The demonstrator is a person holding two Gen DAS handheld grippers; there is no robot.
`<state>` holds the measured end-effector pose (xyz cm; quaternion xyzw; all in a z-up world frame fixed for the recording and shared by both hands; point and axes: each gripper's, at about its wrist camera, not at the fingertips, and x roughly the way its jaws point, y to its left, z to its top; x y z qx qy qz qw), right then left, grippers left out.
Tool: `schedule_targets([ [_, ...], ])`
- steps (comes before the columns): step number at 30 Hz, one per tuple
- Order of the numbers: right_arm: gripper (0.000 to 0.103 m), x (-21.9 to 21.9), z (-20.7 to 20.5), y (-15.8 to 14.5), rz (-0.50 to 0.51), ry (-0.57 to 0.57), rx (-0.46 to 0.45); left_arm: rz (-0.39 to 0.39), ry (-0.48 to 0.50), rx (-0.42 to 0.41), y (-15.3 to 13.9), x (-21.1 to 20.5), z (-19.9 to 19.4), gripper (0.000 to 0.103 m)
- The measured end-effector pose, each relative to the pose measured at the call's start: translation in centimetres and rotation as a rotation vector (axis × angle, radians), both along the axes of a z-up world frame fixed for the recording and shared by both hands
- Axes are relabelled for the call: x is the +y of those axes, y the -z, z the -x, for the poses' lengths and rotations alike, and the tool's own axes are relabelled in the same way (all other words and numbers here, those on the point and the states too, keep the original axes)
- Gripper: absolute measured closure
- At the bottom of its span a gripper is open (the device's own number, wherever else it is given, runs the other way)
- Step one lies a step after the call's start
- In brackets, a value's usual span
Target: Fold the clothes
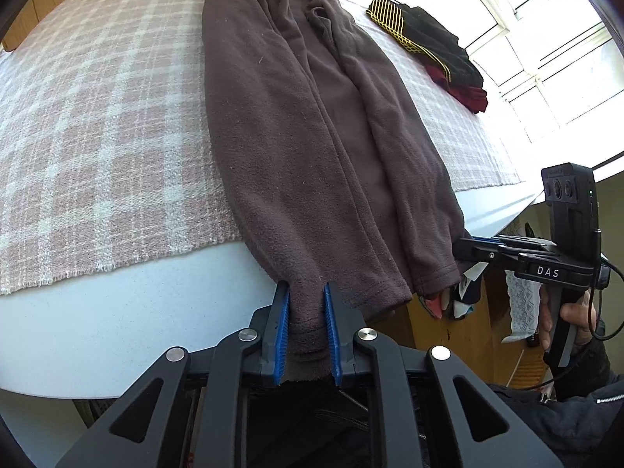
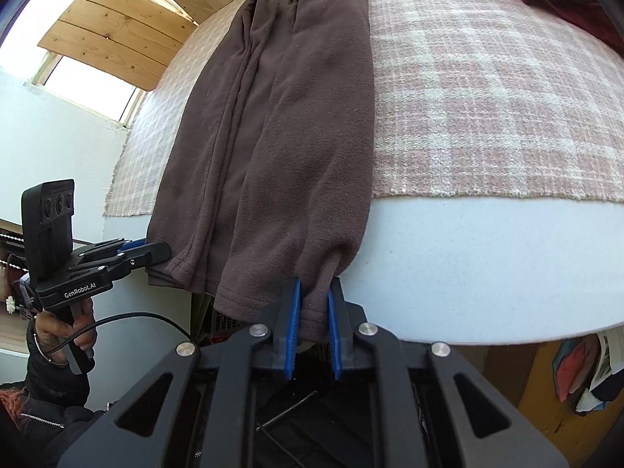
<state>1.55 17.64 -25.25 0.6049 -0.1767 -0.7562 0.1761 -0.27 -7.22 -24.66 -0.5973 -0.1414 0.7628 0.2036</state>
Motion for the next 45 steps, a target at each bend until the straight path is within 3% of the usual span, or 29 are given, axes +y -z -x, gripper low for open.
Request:
schedule_targets([
  [6, 0.092, 0.0, -0.9, -1.7, 0.027, 0.033, 0.044, -0.098, -0.013, -0.008, -0.8, -1.0, 0.5, 0.090],
  [14, 0.093, 0.8, 1.3, -6.0, 0.238, 0.166, 0.108, -0.273, 0.021, 0.052, -4.9, -2.5, 2.7, 0.090],
  [19, 0.093, 2.1, 3.7, -8.7, 0.326, 0.236, 0.128, -0.357, 0.000, 0.065, -7.0, -4.3, 6.5, 0.090],
  [23, 0.093, 3.1, 8.5, -9.3, 0.342, 0.267, 0.141, -0.352, -0.030, 0.094, -8.1, -5.5, 11.5, 0.090],
  [27, 0.093, 4.5, 14.8, -8.3, 0.308, 0.270, 0.125, -0.304, -0.076, 0.100, -6.8, -6.5, 17.7, 0.090],
  [31, 0.093, 5.0, 20.8, -5.5, 0.215, 0.232, 0.071, -0.251, -0.116, 0.034, -3.0, -6.8, 22.8, 0.090],
  [36, 0.092, 5.5, 25.0, -2.0, 0.230, 0.189, -0.089, -0.317, -0.163, -0.117, 0.6, -7.7, 26.3, 0.087],
  [40, 0.091, 6.7, 26.0, -1.7, 0.289, 0.170, -0.149, -0.339, -0.154, -0.140, 0.2, -8.5, 27.2, 0.080],
  [42, 0.089, 7.6, 26.2, -2.1, 0.327, 0.170, -0.160, -0.289, -0.161, -0.107, -0.8, -9.2, 27.7, 0.065],
  [43, 0.089, 8.0, 26.3, -2.3, 0.345, 0.170, -0.165, -0.270, -0.172, -0.086, -1.3, -9.7, 28.0, 0.045],
  [44, 0.088, 8.3, 26.6, -2.4, 0.360, 0.172, -0.174, -0.257, -0.187, -0.066, -1.8, -10.4, 28.3, 0.038],
  [45, 0.085, 8.4, 27.0, -2.3, 0.371, 0.171, -0.187, -0.252, -0.196, -0.051, -2.3, -11.0, 28.5, 0.038],
])
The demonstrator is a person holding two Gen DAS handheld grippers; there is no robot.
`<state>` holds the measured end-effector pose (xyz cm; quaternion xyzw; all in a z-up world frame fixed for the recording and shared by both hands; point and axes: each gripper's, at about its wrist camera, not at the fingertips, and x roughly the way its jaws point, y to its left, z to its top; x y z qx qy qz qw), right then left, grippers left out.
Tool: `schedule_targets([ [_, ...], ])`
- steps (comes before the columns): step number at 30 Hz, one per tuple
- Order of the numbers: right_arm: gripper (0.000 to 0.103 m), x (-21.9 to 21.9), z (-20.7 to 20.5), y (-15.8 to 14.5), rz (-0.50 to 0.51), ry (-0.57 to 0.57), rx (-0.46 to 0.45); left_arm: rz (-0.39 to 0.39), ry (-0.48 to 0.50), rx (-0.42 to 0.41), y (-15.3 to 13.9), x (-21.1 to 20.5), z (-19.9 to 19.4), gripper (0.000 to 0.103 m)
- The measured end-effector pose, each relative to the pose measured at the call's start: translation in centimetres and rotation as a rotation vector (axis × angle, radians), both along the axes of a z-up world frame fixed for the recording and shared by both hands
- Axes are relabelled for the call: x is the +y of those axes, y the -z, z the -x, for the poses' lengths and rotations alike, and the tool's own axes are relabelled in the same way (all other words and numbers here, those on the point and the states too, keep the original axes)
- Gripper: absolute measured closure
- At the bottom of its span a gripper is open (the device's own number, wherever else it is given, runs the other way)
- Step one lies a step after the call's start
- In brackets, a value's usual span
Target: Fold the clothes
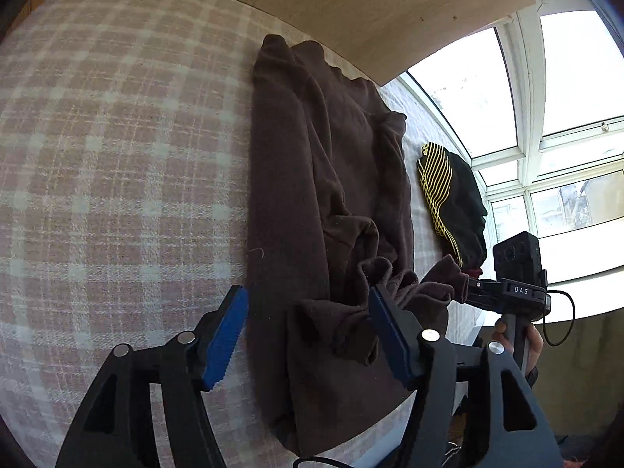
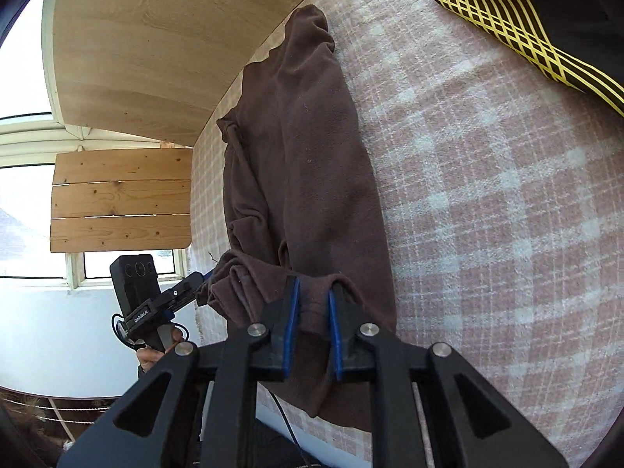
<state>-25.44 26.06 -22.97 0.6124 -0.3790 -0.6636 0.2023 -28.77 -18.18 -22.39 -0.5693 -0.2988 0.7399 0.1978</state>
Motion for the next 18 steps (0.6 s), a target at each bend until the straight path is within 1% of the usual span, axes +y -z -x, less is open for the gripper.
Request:
schedule_targets([
  [3, 0.084, -0.2, 0.9, 0.5, 0.006, -0.027, -0.040, 0.043, -0.009, 0.042, -1.7, -1.1, -0.1, 0.038],
  [4, 0.084, -0.5, 1.2, 0.7, 0.010, -0.037, -0.054, 0.042, 0.003, 0.058, -2.4, -1.1, -0.4, 0.038],
  [6, 0.083, -0.6, 1.4, 1.1, 0.028, -0.038, -0.086, 0.017, 0.055, 0.096, -3.9, -0.3, -1.2, 0.038],
  [8, 0.080, -0.7, 1.6, 1.7, 0.047, -0.015, -0.125, -0.010, 0.140, 0.135, -4.8, 2.1, -1.8, 0.038],
  [11, 0.079, -0.7, 1.7, 1.7, 0.040, 0.004, -0.139, -0.013, 0.235, 0.130, -3.2, 5.5, -1.7, 0.039],
  [12, 0.079, -0.6, 1.6, 1.6, 0.036, 0.008, -0.139, 0.013, 0.233, 0.116, -2.2, 5.9, -1.3, 0.042],
  [13, 0.079, -0.4, 1.6, 1.4, 0.036, 0.010, -0.139, 0.056, 0.209, 0.095, -1.1, 5.7, -0.6, 0.049],
  [14, 0.077, -0.1, 1.5, 1.1, 0.039, 0.012, -0.137, 0.098, 0.186, 0.075, 0.1, 5.6, 0.1, 0.062],
  [15, 0.074, 0.3, 1.5, 0.7, 0.039, 0.013, -0.135, 0.098, 0.160, 0.060, 0.6, 5.2, 0.5, 0.068],
  [17, 0.068, 1.7, 1.1, -0.6, 0.036, 0.038, -0.104, 0.043, 0.107, 0.037, 1.0, 3.7, 0.9, 0.069],
  [18, 0.067, 2.4, 0.9, -1.7, -0.007, 0.046, -0.070, 0.046, 0.097, 0.043, 0.7, 3.3, 0.9, 0.069],
])
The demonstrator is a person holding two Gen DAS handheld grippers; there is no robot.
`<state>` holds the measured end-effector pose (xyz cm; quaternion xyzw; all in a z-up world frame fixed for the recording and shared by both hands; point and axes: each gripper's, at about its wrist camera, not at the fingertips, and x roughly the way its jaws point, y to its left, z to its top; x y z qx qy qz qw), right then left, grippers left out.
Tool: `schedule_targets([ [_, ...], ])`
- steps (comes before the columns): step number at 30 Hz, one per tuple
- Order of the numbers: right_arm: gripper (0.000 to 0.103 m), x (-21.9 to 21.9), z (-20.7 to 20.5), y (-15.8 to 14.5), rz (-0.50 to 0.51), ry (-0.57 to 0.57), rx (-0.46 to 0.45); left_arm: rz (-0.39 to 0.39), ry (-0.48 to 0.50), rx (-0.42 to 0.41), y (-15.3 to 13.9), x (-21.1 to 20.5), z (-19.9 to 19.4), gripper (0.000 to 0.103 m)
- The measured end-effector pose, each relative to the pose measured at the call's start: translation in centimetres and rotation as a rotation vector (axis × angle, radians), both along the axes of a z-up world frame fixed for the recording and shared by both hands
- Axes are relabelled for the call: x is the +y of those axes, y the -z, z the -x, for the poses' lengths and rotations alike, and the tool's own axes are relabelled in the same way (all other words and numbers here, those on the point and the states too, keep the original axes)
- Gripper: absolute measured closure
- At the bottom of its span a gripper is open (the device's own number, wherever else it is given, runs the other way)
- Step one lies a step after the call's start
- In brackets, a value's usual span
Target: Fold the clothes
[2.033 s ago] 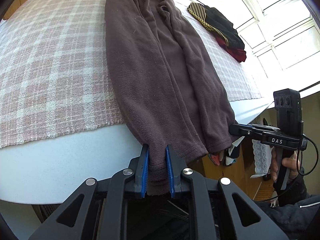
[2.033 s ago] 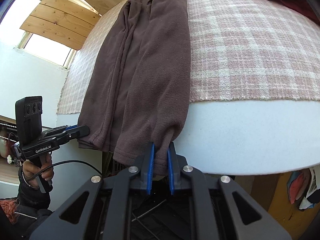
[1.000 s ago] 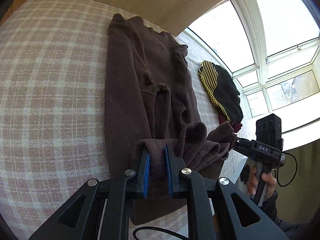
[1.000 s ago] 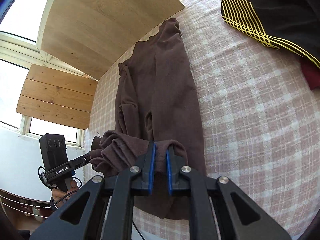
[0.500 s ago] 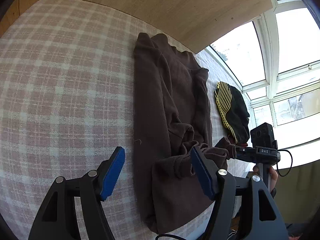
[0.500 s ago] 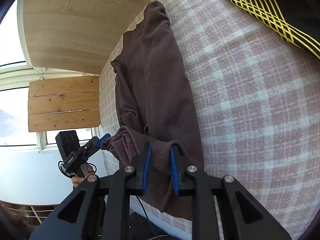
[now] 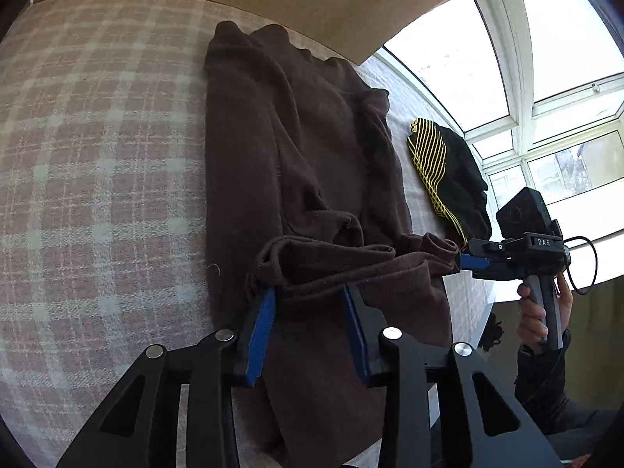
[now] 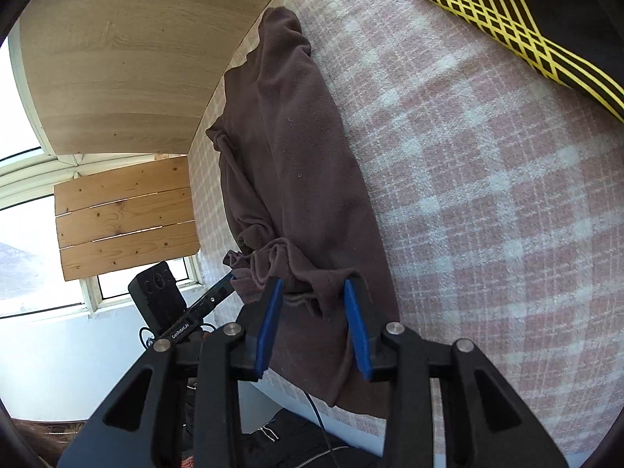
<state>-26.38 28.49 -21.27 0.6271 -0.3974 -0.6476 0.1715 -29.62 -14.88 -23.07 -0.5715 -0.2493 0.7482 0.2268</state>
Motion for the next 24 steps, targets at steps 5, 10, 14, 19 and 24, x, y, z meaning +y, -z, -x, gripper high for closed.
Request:
schedule_targets([
  [5, 0.066, -2.5, -2.7, -7.1, -0.439, -0.162, 0.316, 0.110, 0.030, 0.089, -3.4, 0.3, -1.6, 0.068],
  [10, 0.102, -9.5, -6.2, -6.2, -0.571, -0.410, 0.440, 0.173, 0.147, 0.173, -5.8, 4.0, -3.6, 0.070],
  [14, 0.102, -11.8, -5.0, -2.6, -0.578, -0.460, 0.422, 0.167, 0.237, 0.181, -4.5, 7.3, -3.1, 0.074],
  [19, 0.102, -10.3, -1.9, -1.1, -0.465, -0.398, 0.384, 0.240, 0.162, 0.100, -1.2, 6.6, -0.4, 0.090],
  [24, 0.101, -6.3, -5.8, -5.1, -0.500, -0.348, 0.448, 0.275, 0.119, 0.179, -5.1, 2.8, -4.4, 0.068],
])
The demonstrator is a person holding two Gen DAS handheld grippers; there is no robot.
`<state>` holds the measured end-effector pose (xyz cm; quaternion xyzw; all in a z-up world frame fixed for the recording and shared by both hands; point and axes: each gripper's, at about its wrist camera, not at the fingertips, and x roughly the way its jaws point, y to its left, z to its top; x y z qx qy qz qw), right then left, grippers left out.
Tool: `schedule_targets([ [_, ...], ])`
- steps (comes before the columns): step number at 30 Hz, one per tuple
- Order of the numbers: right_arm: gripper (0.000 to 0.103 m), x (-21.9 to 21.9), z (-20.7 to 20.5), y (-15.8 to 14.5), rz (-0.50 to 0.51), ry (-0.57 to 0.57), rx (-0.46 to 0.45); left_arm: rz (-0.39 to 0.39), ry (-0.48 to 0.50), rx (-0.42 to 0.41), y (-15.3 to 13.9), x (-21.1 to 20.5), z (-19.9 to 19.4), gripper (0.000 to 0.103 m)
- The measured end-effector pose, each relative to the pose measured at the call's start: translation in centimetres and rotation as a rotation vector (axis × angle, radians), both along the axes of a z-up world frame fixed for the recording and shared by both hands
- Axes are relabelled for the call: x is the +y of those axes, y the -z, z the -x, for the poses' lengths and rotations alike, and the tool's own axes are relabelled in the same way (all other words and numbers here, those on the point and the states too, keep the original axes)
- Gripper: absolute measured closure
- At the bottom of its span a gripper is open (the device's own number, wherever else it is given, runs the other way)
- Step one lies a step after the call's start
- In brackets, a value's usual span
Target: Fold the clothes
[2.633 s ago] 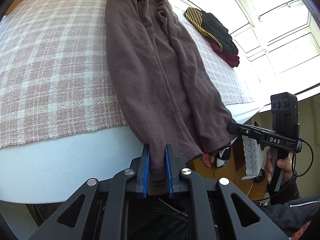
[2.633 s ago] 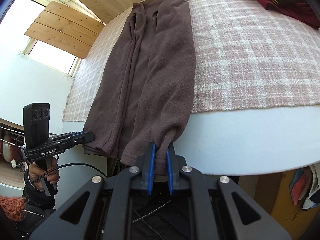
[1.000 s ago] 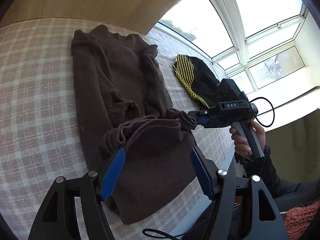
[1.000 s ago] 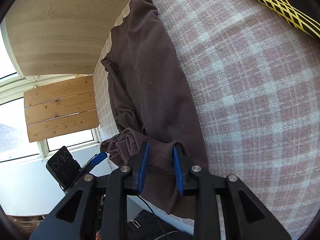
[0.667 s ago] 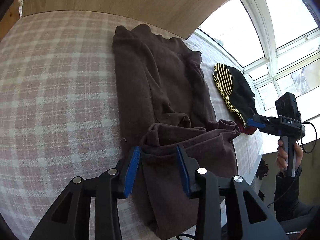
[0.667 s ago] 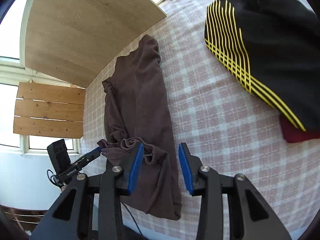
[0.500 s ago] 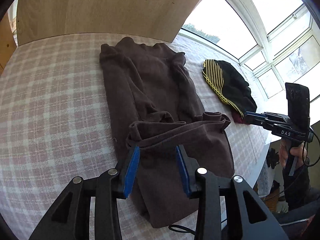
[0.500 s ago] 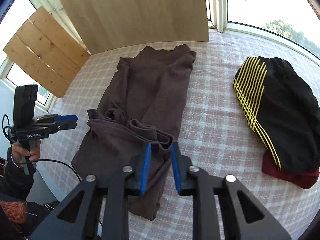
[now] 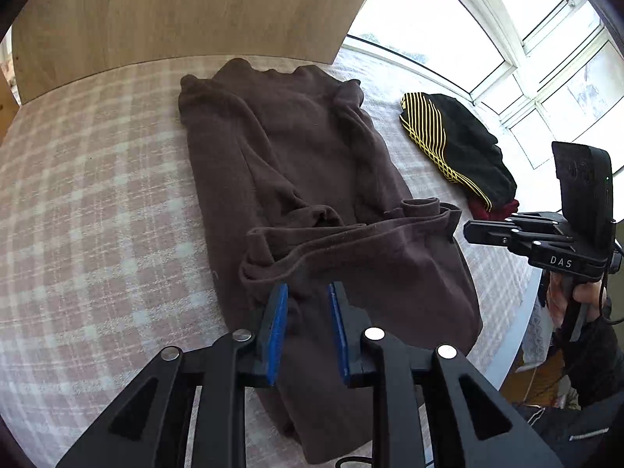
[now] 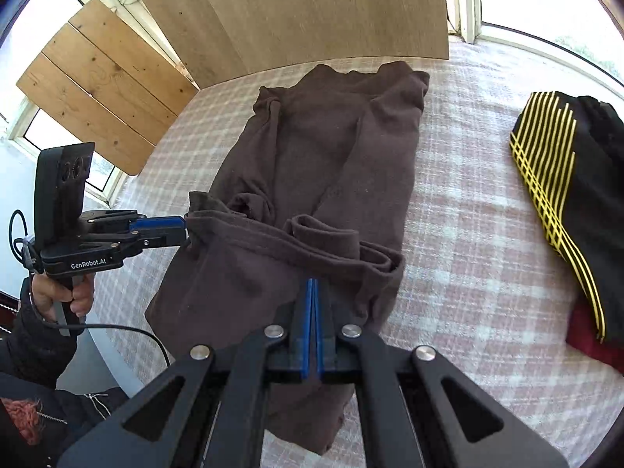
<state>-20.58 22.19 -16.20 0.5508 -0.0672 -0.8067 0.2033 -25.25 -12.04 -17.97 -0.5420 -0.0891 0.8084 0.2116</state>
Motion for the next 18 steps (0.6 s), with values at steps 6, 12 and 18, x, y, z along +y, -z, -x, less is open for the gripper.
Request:
schedule_targets([
  [6, 0.099, 0.4, -7.1, 1.7, -0.145, 0.004, -0.070, 0.023, 0.001, -0.048, 0.0, -1.0, -7.1, 0.058],
  [12, 0.077, -1.1, -9.7, 3.2, -0.149, -0.033, -0.075, 0.010, 0.010, -0.097, 3.5, 1.4, -8.2, 0.060],
  [18, 0.076, -1.3, -10.0, 3.1, -0.166, -0.047, -0.047, -0.056, 0.006, -0.102, 4.2, 1.2, -7.8, 0.076],
])
